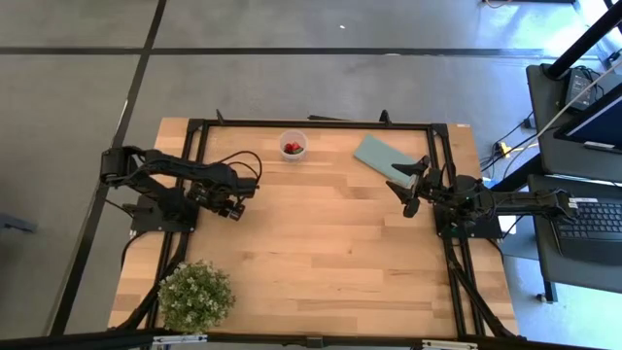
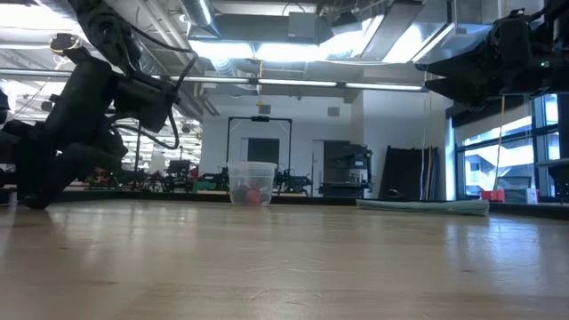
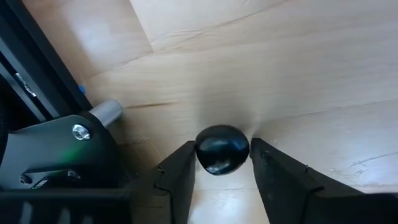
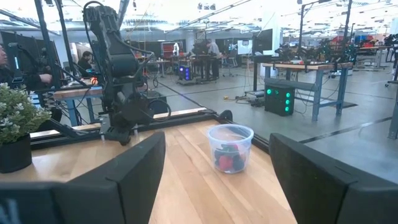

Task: Pick and placing Produce into tupperware
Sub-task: Put the black cherry into the transparent container

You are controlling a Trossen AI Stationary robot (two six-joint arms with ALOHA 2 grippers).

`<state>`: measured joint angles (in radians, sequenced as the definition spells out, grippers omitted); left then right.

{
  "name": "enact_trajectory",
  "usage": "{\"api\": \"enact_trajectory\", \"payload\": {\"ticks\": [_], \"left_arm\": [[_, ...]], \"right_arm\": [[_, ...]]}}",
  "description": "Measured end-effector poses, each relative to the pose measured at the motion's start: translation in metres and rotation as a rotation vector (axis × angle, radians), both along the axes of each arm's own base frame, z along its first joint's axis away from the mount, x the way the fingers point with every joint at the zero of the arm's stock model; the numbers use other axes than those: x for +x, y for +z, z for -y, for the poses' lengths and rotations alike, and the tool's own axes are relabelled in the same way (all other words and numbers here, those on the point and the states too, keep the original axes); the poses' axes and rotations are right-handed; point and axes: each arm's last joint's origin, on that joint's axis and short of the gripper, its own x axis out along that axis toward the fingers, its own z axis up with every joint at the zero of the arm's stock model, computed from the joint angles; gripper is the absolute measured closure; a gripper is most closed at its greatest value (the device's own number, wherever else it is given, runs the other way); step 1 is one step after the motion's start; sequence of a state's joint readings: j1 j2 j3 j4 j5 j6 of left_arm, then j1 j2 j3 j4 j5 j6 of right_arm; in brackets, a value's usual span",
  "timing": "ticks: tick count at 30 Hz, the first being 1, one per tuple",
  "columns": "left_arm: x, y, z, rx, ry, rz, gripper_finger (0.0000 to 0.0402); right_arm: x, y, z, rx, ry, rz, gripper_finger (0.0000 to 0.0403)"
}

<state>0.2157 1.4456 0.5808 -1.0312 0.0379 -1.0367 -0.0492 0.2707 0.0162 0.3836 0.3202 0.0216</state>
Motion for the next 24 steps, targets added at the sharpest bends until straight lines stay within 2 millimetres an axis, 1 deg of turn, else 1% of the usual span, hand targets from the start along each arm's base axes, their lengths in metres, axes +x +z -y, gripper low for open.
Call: {"api": "enact_trajectory", "payload": {"ticks": [9,18,22,24], "left_arm": [[0.001,0.000,0.000,0.009,-0.005,0.011,0.0285],[0.003,0.000,-0.001,0.010,-0.025,0.025,0.0292],[0.011,0.006,-0.003,0.000,-0.080,0.051,0.0298],[0.022,0.016,-0.006,0.003,-0.111,0.111,0.0301]], "right_arm": [[0.000,0.000,0.000,0.000,0.000,0.000,0.0115],[0.000,0.000,0.000,0.000,0.000,0.000,0.0115],[0.000,0.000,0.000,0.000,0.000,0.000,0.0115],[0.000,0.000,0.000,0.000,0.000,0.000,0.0115]]}}
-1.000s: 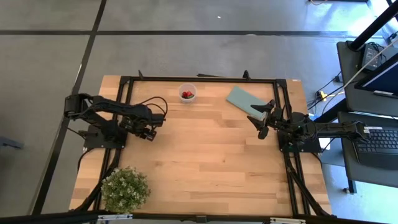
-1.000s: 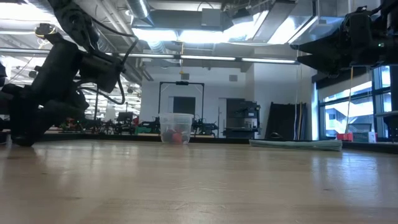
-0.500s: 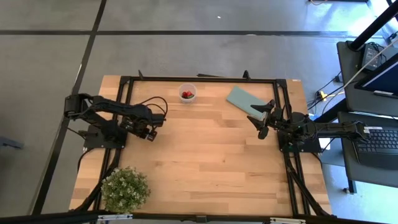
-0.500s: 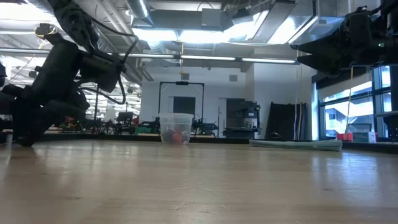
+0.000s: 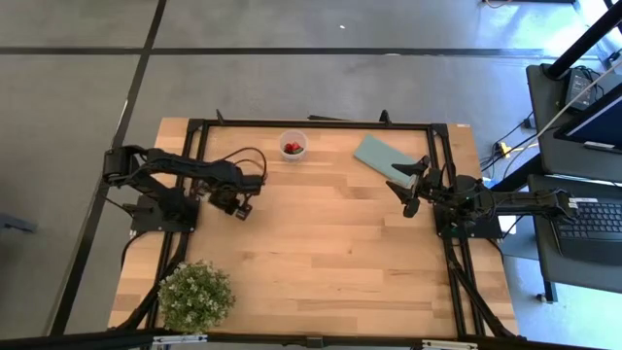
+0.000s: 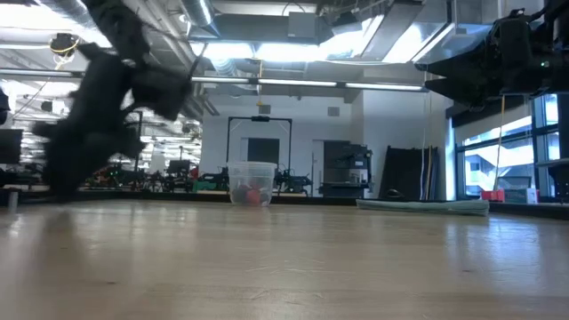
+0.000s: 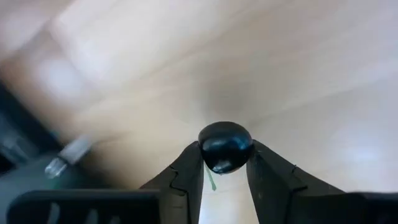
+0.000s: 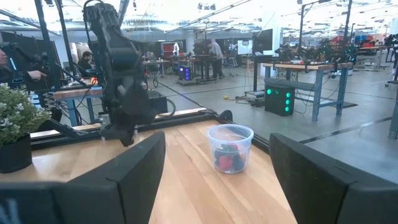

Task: Pick and placing Produce into tupperware
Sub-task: Put the black cherry into the transparent container

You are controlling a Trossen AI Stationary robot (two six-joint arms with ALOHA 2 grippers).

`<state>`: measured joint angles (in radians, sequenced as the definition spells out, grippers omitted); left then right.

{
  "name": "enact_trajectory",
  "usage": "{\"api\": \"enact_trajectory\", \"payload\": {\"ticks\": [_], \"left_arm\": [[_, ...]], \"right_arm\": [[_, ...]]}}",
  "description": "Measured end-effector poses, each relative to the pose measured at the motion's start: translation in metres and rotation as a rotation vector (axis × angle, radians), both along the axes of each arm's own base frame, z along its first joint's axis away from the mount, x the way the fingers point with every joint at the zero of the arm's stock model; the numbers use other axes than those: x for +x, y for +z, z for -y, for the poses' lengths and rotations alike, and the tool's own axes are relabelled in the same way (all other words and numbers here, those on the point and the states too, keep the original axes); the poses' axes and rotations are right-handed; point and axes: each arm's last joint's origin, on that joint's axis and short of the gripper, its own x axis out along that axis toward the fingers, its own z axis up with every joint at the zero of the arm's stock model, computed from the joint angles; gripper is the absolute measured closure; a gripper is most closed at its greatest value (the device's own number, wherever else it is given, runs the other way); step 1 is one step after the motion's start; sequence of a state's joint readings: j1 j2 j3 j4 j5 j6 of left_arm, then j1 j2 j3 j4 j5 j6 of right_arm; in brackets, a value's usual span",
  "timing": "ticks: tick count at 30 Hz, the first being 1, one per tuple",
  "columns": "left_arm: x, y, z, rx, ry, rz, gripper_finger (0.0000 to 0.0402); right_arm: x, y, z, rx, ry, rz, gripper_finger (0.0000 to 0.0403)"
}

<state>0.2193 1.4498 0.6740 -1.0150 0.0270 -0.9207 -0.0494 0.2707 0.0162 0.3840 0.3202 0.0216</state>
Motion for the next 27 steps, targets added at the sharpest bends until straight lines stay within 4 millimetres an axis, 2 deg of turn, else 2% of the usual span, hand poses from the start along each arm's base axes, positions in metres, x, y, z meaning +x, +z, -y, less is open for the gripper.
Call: {"api": "enact_trajectory", "payload": {"ticks": [4,9,14,19,23,27], "left_arm": [[0.019,0.022,-0.009,-0.020,-0.046,0.103,0.0302],[0.046,0.060,-0.031,0.019,-0.109,0.290,0.0302],[0.070,0.108,-0.066,0.162,-0.144,0.543,0.0307],[0.079,0.147,-0.102,0.367,-0.143,0.738,0.0305],[0.083,0.160,-0.127,0.514,-0.122,0.876,0.0315],[0.092,0.152,-0.143,0.532,-0.120,0.920,0.0326]], "right_arm": [[0.000,0.000,0.000,0.001,0.000,0.000,0.0115],[0.000,0.000,0.000,0.001,0.001,0.003,0.0115],[0.000,0.002,0.000,0.000,0.001,0.020,0.0115],[-0.001,0.004,0.000,0.001,0.001,0.038,0.0115],[-0.001,0.004,0.000,0.000,0.001,0.048,0.0115],[-0.001,0.004,0.000,0.000,0.001,0.048,0.0115]]}}
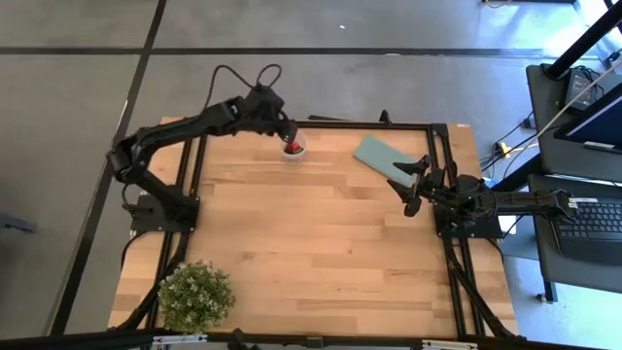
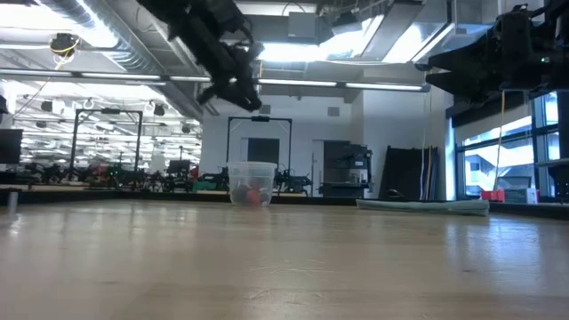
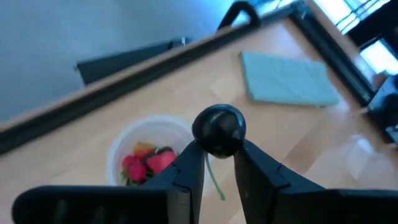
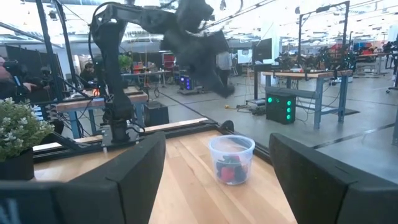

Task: Pick and placing Produce into tupperware
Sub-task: Put the black cherry into the transparent container, then return to Home Position

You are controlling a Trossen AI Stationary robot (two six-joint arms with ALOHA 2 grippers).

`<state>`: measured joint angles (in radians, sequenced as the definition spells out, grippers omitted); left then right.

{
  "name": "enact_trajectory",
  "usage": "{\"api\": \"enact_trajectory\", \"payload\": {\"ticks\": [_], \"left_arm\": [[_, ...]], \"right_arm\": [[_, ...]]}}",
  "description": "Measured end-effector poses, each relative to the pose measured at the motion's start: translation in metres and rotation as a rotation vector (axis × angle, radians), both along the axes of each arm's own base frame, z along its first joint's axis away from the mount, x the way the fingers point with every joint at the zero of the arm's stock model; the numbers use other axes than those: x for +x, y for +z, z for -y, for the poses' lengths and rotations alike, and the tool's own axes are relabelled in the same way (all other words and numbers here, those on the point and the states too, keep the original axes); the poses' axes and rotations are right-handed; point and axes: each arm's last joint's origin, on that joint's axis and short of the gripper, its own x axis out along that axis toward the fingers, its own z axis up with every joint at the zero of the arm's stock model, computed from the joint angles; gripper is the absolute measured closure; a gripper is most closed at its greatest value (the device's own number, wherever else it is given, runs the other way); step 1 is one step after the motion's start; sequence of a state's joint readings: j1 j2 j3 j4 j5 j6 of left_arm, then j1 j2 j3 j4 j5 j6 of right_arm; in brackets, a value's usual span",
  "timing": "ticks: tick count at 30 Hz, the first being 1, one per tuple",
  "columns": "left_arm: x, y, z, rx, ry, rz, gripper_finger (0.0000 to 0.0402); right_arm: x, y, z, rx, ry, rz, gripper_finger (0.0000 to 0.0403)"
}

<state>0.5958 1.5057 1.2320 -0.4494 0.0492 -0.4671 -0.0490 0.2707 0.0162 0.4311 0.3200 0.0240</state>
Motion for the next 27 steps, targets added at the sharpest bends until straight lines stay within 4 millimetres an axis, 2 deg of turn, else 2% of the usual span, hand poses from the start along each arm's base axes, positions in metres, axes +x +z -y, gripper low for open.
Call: {"api": "enact_trajectory", "payload": {"ticks": [9,16,21,23,25,27], "left_arm": [[0.022,-0.064,-0.015,-0.104,-0.020,-0.215,0.0350],[0.032,-0.088,-0.020,-0.106,-0.030,-0.269,0.0374],[0.033,-0.088,-0.020,-0.102,-0.034,-0.261,0.0390],[0.032,-0.079,-0.018,-0.097,-0.045,-0.231,0.0396],[0.030,-0.059,-0.017,-0.064,-0.062,-0.179,0.0400],[0.026,-0.024,-0.014,0.013,-0.094,-0.100,0.0400]], "right_arm": [[0.000,0.000,0.000,0.001,0.000,0.000,0.0115],[0.000,0.000,0.000,0.000,0.000,-0.001,0.0115],[0.000,0.000,0.000,0.000,0.000,-0.001,0.0115],[0.000,0.000,0.000,0.000,0.000,-0.001,0.0115],[0.000,0.000,0.000,0.001,0.000,0.000,0.0115],[0.000,0.000,0.000,0.001,0.000,0.004,0.0115]]}}
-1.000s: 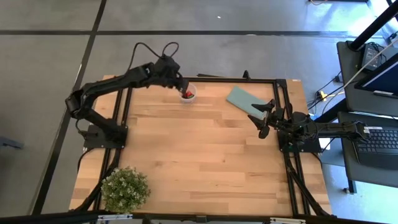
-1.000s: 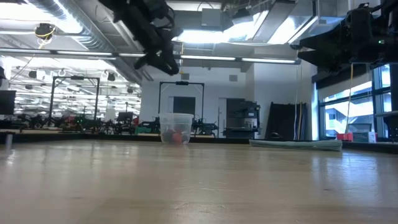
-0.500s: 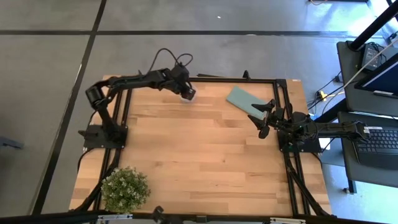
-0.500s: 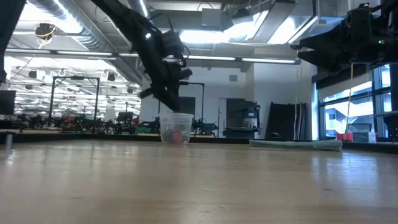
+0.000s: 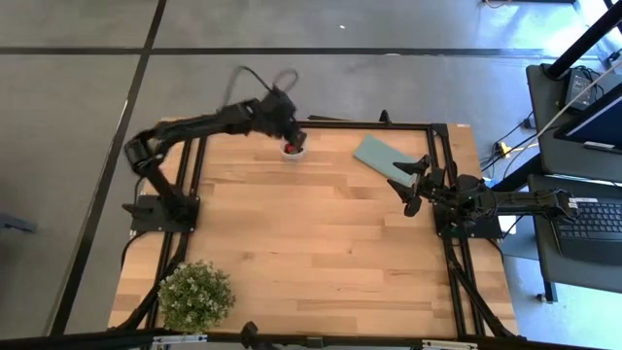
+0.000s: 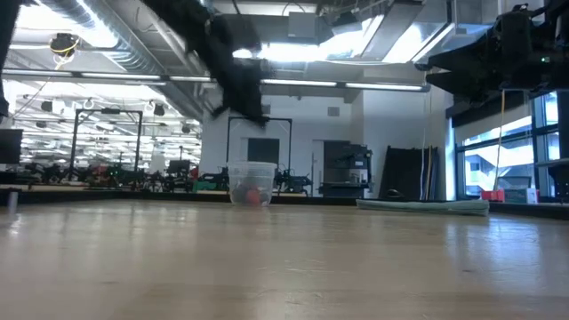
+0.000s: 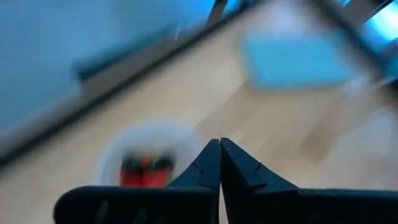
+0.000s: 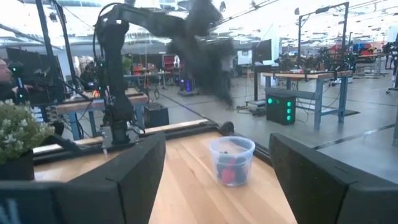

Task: Pick and placing Produce into tupperware
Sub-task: Return to Home Position

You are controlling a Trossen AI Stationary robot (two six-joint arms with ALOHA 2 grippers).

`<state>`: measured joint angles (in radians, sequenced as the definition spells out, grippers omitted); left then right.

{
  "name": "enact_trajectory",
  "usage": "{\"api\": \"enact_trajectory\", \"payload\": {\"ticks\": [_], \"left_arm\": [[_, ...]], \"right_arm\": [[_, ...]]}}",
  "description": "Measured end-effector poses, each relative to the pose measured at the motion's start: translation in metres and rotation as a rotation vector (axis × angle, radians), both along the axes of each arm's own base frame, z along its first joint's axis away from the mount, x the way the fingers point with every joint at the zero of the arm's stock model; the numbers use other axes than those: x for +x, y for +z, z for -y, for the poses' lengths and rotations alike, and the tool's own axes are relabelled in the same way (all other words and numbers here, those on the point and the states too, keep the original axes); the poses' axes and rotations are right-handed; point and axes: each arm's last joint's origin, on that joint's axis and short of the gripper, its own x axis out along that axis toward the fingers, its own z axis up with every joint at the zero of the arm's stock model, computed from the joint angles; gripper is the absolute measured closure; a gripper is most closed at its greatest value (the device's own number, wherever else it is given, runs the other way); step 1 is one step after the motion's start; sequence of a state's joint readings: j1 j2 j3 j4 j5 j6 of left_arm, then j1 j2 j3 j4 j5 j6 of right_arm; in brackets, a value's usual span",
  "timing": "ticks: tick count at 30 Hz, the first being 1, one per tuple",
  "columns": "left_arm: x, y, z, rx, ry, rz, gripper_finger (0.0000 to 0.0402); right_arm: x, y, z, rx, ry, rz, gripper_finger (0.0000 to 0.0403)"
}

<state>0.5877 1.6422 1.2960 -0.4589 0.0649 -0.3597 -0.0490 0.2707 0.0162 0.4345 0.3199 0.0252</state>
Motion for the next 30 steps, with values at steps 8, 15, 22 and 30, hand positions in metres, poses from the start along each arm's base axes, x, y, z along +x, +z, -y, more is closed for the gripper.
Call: {"api": "enact_trajectory", "payload": {"ticks": [8,15,22,30], "left_arm": [[-0.060,0.157,0.053,0.532,-0.120,0.301,0.0385],[-0.114,0.196,0.099,0.690,-0.101,0.351,0.0368],[-0.145,0.185,0.123,0.687,-0.142,0.344,0.0352],[-0.185,0.151,0.142,0.743,-0.073,0.400,0.0336]], "right_arm": [[-0.002,0.008,0.000,0.016,0.004,0.090,0.0115],[0.001,0.039,0.000,-0.007,-0.003,0.034,0.0115],[-0.004,0.098,0.004,-0.103,-0.064,0.043,0.0115],[-0.024,0.155,0.015,-0.126,-0.268,-0.093,0.0115]]}}
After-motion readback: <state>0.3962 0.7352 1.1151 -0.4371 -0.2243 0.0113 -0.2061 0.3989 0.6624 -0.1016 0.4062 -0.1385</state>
